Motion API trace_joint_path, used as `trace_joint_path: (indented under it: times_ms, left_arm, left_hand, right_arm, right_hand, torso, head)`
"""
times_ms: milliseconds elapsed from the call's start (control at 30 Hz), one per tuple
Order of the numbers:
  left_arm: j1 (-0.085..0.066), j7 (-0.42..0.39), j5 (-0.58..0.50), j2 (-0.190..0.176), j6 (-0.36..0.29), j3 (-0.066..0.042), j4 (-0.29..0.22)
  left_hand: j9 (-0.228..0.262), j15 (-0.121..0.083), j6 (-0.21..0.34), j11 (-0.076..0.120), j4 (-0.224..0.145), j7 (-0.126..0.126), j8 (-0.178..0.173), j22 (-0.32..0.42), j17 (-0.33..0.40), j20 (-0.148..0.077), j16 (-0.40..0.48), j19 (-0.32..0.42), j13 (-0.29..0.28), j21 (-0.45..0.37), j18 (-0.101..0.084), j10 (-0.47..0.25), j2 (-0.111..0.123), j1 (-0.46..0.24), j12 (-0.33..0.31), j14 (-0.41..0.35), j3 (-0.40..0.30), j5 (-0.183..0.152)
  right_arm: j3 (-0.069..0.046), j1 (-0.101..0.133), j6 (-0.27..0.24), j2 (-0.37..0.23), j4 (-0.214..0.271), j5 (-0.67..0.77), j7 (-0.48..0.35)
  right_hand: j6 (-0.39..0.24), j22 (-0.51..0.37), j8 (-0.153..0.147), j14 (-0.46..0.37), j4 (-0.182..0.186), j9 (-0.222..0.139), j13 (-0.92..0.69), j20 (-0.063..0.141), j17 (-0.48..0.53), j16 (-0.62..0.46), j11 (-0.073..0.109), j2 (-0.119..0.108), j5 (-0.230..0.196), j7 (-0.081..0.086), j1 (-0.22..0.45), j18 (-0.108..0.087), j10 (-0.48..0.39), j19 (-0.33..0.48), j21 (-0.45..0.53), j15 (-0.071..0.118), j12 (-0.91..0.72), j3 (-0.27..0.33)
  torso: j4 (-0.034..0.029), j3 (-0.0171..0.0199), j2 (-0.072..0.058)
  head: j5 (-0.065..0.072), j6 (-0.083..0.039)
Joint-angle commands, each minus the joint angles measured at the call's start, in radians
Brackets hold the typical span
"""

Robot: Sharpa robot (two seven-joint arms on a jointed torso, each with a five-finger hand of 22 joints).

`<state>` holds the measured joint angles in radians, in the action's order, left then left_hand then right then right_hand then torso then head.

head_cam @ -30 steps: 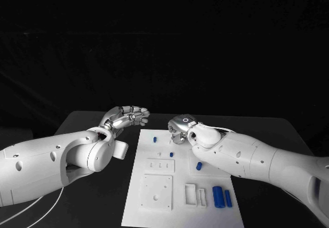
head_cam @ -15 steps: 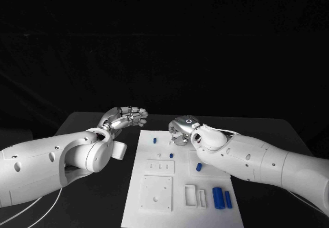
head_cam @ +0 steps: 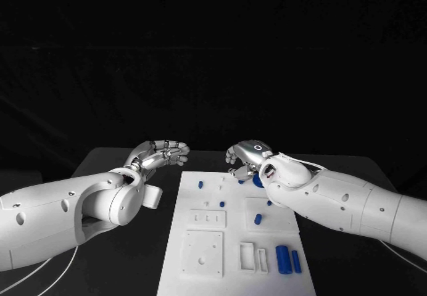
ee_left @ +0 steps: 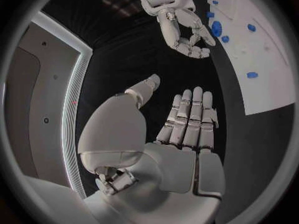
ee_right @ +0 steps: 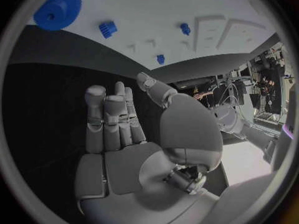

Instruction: Assemble the parts on the task board

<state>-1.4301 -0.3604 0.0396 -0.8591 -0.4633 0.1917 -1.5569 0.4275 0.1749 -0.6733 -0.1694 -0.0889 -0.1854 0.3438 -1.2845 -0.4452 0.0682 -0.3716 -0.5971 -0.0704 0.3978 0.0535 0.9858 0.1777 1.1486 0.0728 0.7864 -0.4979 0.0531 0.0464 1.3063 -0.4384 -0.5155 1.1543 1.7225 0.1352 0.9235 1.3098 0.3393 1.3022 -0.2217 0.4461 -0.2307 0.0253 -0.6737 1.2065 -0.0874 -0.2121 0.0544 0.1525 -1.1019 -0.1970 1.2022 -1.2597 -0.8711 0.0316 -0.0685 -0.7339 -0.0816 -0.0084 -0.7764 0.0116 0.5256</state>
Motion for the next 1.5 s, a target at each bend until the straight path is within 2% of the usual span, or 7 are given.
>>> trace_joint_path:
  times_ms: [33, 500, 867, 933, 967, 1033, 1500]
  left_arm:
    - [-0.003, -0.007, 0.005, -0.002, 0.009, -0.001, 0.0]
    - [-0.002, -0.006, 0.005, 0.007, 0.015, -0.001, 0.012]
    - [-0.002, -0.005, 0.004, 0.007, 0.017, -0.001, 0.012]
    - [-0.002, -0.005, 0.004, 0.007, 0.017, -0.001, 0.012]
    - [-0.002, -0.004, 0.004, 0.007, 0.018, -0.001, 0.012]
    - [-0.002, -0.004, 0.004, 0.008, 0.019, -0.001, 0.012]
    - [-0.002, -0.003, 0.004, 0.012, 0.022, -0.001, 0.015]
  left_hand:
    - [-0.002, 0.002, -0.008, 0.004, -0.006, -0.016, -0.003, -0.001, 0.002, 0.008, 0.004, -0.001, 0.001, -0.005, 0.01, 0.005, -0.002, -0.01, -0.003, -0.007, 0.001, 0.001]
    - [-0.002, 0.002, -0.008, 0.004, -0.007, -0.015, -0.003, -0.001, 0.001, 0.008, 0.004, -0.001, 0.001, -0.005, 0.01, 0.005, -0.002, -0.01, -0.004, -0.007, 0.0, 0.001]
    - [-0.002, 0.002, -0.007, 0.004, -0.009, -0.015, -0.003, -0.002, 0.001, 0.008, 0.005, -0.001, 0.001, -0.005, 0.01, 0.005, -0.004, -0.01, -0.004, -0.006, -0.001, 0.001]
    - [-0.002, 0.002, -0.007, 0.004, -0.009, -0.015, -0.003, -0.002, 0.001, 0.008, 0.005, -0.001, 0.001, -0.005, 0.01, 0.005, -0.004, -0.01, -0.004, -0.006, -0.001, 0.001]
    - [-0.002, 0.002, -0.007, 0.004, -0.009, -0.015, -0.003, -0.002, 0.001, 0.008, 0.005, -0.001, 0.001, -0.005, 0.01, 0.005, -0.004, -0.01, -0.004, -0.006, -0.002, 0.001]
    - [-0.002, 0.002, -0.007, 0.004, -0.009, -0.015, -0.004, -0.002, 0.001, 0.008, 0.005, -0.001, 0.001, -0.005, 0.01, 0.005, -0.004, -0.01, -0.004, -0.006, -0.002, 0.001]
    - [-0.002, 0.002, -0.007, 0.003, -0.01, -0.016, -0.004, -0.002, 0.001, 0.008, 0.005, -0.001, 0.001, -0.005, 0.01, 0.004, -0.004, -0.011, -0.005, -0.006, -0.002, 0.001]
  right_arm:
    - [-0.001, 0.003, 0.033, -0.018, 0.006, -0.028, -0.03]
    - [-0.001, 0.004, 0.145, -0.028, -0.027, -0.062, -0.068]
    - [0.001, 0.004, 0.216, -0.022, -0.074, 0.068, -0.097]
    - [0.003, 0.004, 0.219, -0.02, -0.076, 0.09, -0.101]
    - [0.005, 0.004, 0.217, -0.018, -0.079, 0.099, -0.102]
    - [0.01, 0.004, 0.215, -0.013, -0.086, 0.108, -0.103]
    - [0.043, 0.002, 0.209, 0.028, -0.133, 0.163, -0.107]
  right_hand:
    - [-0.006, 0.013, -0.005, 0.0, 0.0, -0.002, 0.0, 0.015, 0.002, 0.005, 0.001, -0.005, 0.0, 0.003, 0.0, -0.065, 0.0, -0.013, 0.002, -0.005, -0.001, 0.011]
    - [-0.003, 0.018, -0.004, -0.002, -0.043, -0.001, -0.032, 0.011, 0.011, 0.007, 0.033, 0.021, -0.003, 0.0, -0.056, -0.065, 0.089, -0.003, -0.003, 0.026, -0.042, -0.007]
    - [0.006, 0.016, -0.005, -0.004, -0.066, 0.002, -0.208, 0.006, 0.024, 0.006, 0.067, 0.011, -0.001, -0.025, -0.064, -0.065, 0.178, 0.001, -0.009, 0.061, -0.155, 0.015]
    - [0.004, 0.016, -0.01, -0.003, -0.066, 0.001, -0.344, 0.007, 0.027, 0.007, 0.081, 0.011, -0.001, -0.035, -0.067, -0.065, 0.15, 0.0, -0.011, 0.072, -0.241, 0.036]
    - [0.008, 0.016, -0.013, -0.002, -0.061, -0.001, -0.511, 0.008, 0.029, 0.01, 0.085, 0.001, -0.004, -0.035, -0.072, -0.065, 0.041, 0.0, -0.015, 0.076, -0.38, 0.054]
    - [-0.007, 0.018, -0.027, -0.005, -0.068, -0.007, -0.685, 0.006, 0.03, 0.016, 0.092, 0.011, 0.008, -0.047, -0.065, -0.065, -0.024, 0.005, -0.02, 0.082, -0.555, 0.049]
    - [-0.017, 0.018, -0.032, -0.007, -0.067, -0.007, -0.78, 0.011, 0.018, 0.036, 0.096, 0.003, 0.004, -0.05, -0.069, -0.065, -0.056, 0.004, -0.04, 0.085, -0.69, 0.042]
  torso:
    - [-0.0009, 0.0, -0.001]
    - [-0.0016, -0.0017, -0.003]
    - [-0.0064, -0.0025, -0.003]
    - [-0.0067, -0.0027, -0.002]
    - [-0.0063, -0.0025, -0.002]
    - [-0.0062, -0.0021, -0.002]
    - [-0.0077, -0.0022, -0.003]
  head:
    - [0.002, -0.002]
    - [0.01, -0.007]
    - [0.016, -0.009]
    - [0.016, -0.008]
    - [0.015, -0.009]
    - [0.015, -0.009]
    - [0.012, -0.008]
